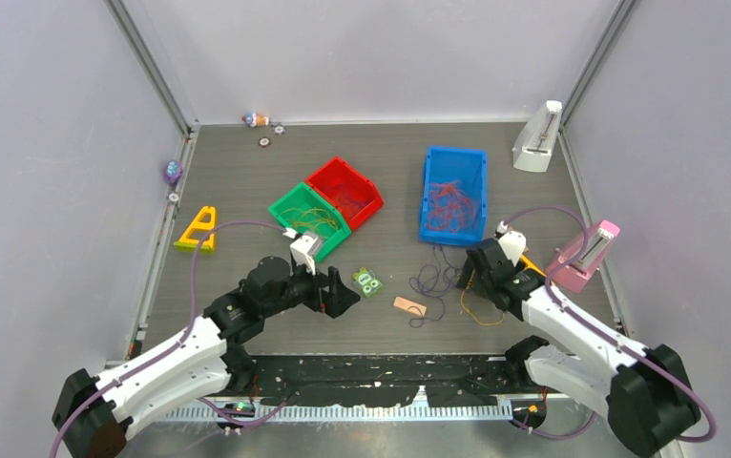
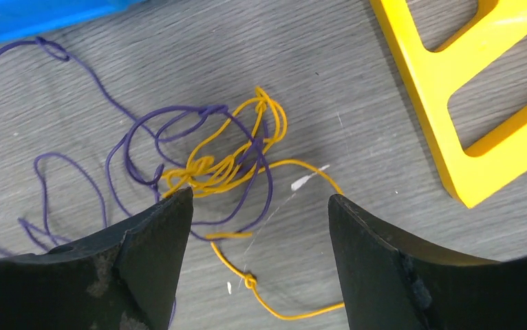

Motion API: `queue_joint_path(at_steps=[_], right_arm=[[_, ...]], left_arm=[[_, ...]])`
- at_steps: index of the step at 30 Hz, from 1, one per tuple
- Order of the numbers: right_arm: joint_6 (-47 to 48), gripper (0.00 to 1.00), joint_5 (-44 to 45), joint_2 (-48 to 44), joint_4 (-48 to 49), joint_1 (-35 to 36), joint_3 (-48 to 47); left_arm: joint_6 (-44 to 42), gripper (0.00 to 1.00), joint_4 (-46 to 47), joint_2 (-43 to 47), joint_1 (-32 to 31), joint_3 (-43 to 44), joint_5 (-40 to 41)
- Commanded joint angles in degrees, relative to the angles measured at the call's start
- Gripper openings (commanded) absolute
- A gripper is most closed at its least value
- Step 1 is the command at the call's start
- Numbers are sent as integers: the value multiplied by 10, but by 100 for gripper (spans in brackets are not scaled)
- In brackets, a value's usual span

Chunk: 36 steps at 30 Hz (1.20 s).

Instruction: Untangle the cables

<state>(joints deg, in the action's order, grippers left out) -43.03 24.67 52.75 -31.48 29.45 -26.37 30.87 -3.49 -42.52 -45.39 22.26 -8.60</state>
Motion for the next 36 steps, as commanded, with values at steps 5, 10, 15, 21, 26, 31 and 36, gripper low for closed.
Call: queue_joint_path(at_steps=[5, 10, 15, 21, 26, 31, 36], right_arm=[[44, 54, -53, 95, 119, -25, -7], [71, 6, -132, 108, 177, -6, -4], [53, 5, -168, 96, 217, 110, -35], [57, 36, -176, 100, 214, 157, -87], [78, 72, -116, 68, 156, 146, -81], [81, 80, -102, 0, 110, 118, -58], [84, 81, -92, -39, 84, 79, -39]], left_arm=[[-14, 97, 12, 46, -3, 6, 15], [-30, 97, 20, 43, -3, 8, 3], [-32, 98, 31, 21, -3, 3, -5], [-20, 98, 65, -11, -3, 5, -12], [-26, 98, 67, -44, -3, 18, -27], [-23, 97, 81, -84, -4, 28, -29], [-12, 96, 80, -149, -14, 54, -16]])
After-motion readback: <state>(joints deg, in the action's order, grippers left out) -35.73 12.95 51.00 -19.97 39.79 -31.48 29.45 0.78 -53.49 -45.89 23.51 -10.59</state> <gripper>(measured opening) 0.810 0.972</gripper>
